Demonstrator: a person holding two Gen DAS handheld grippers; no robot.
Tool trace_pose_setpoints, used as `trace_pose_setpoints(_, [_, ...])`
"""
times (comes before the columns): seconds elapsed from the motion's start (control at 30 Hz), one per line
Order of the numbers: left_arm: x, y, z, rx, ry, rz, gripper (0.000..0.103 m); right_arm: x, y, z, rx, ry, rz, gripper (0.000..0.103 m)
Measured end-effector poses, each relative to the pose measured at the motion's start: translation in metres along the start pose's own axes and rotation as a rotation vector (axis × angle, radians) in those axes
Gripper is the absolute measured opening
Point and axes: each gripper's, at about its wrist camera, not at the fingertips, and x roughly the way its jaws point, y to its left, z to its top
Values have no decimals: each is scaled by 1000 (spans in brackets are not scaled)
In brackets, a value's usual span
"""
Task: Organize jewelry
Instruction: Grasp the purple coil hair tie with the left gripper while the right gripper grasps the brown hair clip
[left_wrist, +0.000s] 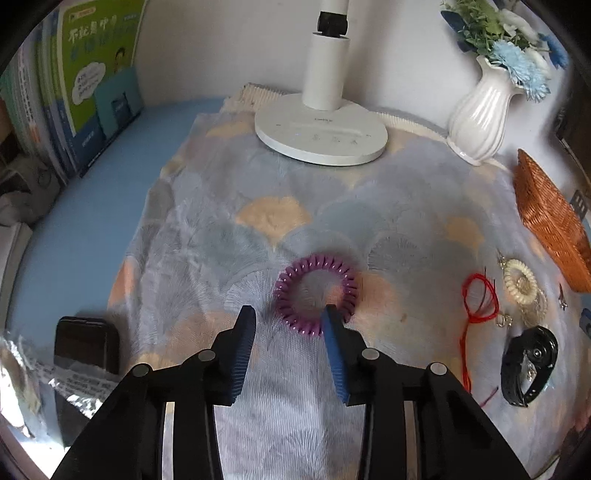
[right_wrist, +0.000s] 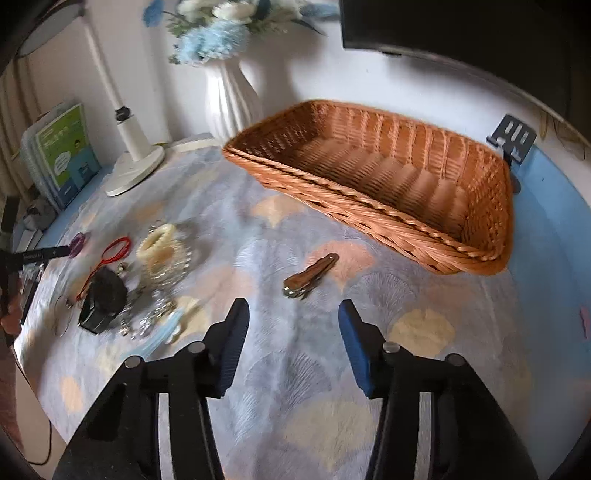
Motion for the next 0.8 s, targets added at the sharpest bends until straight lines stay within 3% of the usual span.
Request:
trace_pose_setpoints(0.13, [6, -2, 0, 17, 0, 14, 37, 32, -7, 10, 77, 95, 41, 53])
trace_pose_setpoints(0.33, [12, -13, -3, 81, -37, 37, 32, 49, 17, 19, -3, 55, -134, 50])
trace_pose_setpoints(0.4, [12, -13, -3, 85, -42, 33, 27, 50, 27, 17, -49, 33, -178, 35])
trace_pose_setpoints(0.47, [12, -17, -3, 102, -47, 24, 13, 49, 28, 16, -50, 28, -175, 31])
trace_pose_setpoints(0.5, [11, -20, -3, 110, -48, 27, 11, 49, 26, 15, -48, 26, -170, 31])
trace_pose_setpoints(0.57, [9, -24, -6, 117, -48, 29, 10, 45, 23, 14, -43, 34, -136, 26])
trace_pose_setpoints(0.67, [-1, -31, -8, 111, -61, -25, 10, 29, 22, 5, -48, 35, -61, 26])
trace_pose_setpoints(0.8, [-37, -56, -7, 156, -122, -59, 10, -7, 33, -4, -105, -10, -49, 26])
